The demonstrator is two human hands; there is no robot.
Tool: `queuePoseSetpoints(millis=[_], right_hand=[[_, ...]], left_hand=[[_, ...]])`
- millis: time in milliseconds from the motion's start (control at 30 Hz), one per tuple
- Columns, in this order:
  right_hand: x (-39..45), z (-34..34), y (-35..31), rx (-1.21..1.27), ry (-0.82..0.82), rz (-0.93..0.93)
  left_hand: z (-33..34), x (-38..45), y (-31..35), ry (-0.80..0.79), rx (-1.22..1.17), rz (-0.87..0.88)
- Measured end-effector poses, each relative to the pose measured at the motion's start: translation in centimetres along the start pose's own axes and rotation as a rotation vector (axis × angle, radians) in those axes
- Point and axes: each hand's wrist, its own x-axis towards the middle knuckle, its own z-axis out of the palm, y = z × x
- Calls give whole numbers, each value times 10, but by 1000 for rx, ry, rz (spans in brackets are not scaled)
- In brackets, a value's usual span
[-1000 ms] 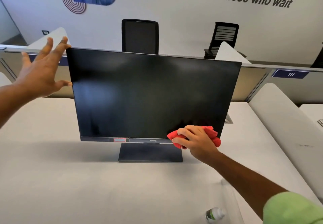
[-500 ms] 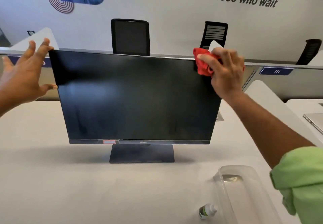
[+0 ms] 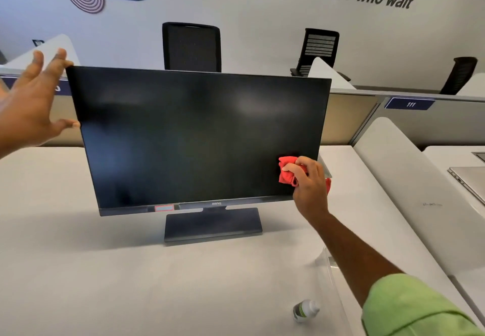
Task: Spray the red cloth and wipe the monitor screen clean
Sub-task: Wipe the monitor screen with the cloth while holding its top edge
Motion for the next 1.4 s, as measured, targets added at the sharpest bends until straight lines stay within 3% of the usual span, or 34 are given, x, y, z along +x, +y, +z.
queuePoseSetpoints(millis=[167, 300, 533, 833, 1000, 1067, 1200, 1267, 1400], right_hand=[[-13, 12, -30, 13, 7, 318], [-19, 22, -64, 68, 113, 670], [-22, 34, -92, 380, 381, 1250], [-51, 59, -149, 541, 383, 1361], [-86, 99, -248, 812, -42, 1279], [-83, 107, -278, 852, -106, 1312], [-82, 93, -274, 851, -3, 1384], [-83, 68, -252, 832, 145, 1381], [-71, 23, -188, 707, 481, 1321]], left_hand=[[-6, 2, 6, 3, -36, -8], [-18, -8, 16, 28, -41, -22], [-44, -29, 35, -49, -35, -75], [-53, -36, 49, -108, -101, -96], [-45, -40, 41, -60, -64, -89], [-44, -39, 39, -46, -41, -76], [-46, -40, 48, -94, -63, -94], [-49, -42, 58, -76, -132, -86], [-66, -29, 106, 21, -167, 128]])
